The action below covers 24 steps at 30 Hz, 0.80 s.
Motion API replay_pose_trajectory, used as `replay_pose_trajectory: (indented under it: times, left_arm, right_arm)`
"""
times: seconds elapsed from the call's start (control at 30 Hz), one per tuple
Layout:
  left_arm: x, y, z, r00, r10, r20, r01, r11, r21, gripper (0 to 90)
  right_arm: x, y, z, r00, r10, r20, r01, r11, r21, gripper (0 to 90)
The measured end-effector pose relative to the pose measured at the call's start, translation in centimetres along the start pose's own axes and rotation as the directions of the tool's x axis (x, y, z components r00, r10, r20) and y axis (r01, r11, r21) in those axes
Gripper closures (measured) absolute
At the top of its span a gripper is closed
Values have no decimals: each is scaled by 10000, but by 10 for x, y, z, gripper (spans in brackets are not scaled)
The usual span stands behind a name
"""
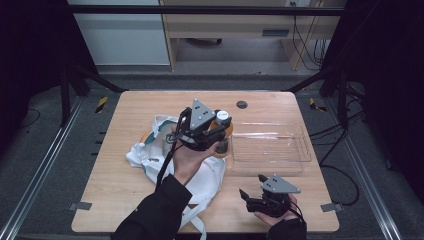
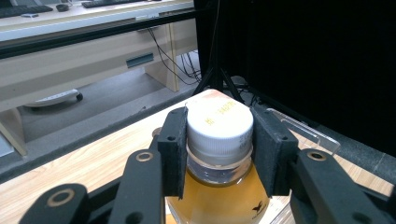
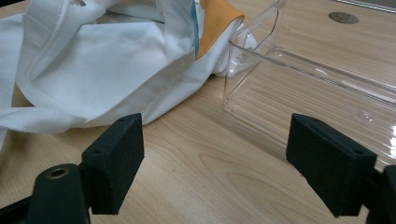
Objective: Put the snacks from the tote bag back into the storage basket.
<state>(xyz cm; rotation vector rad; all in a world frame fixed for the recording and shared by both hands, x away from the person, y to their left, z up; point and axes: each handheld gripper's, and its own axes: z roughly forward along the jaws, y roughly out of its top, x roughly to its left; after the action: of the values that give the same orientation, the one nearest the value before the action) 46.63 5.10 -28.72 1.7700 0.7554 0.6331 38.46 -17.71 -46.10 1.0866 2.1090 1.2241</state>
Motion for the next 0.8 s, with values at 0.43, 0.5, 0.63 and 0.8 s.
replay_pose_trajectory:
  times: [0.43, 0.5, 0.63, 0.8]
  left_arm:
    - [-15, 9, 22, 9997, 88, 234, -89, 10000, 26, 590]
    - [-17, 10, 25, 9996, 57, 276, -57, 10000, 1, 590]
    - [-21, 11, 33, 9994, 63, 350, -65, 10000, 57, 590]
    - [-23, 12, 39, 9993, 79, 369, -82, 9999, 61, 590]
  right_arm:
    - [0, 0, 0, 10000, 37, -47, -37, 10000, -13, 196]
    - [0, 0, 0, 10000, 34, -53, -34, 10000, -15, 196]
    - [0, 0, -1, 9999, 69, -73, -69, 10000, -28, 196]
    - [0, 0, -1, 10000, 56, -77, -57, 10000, -29, 196]
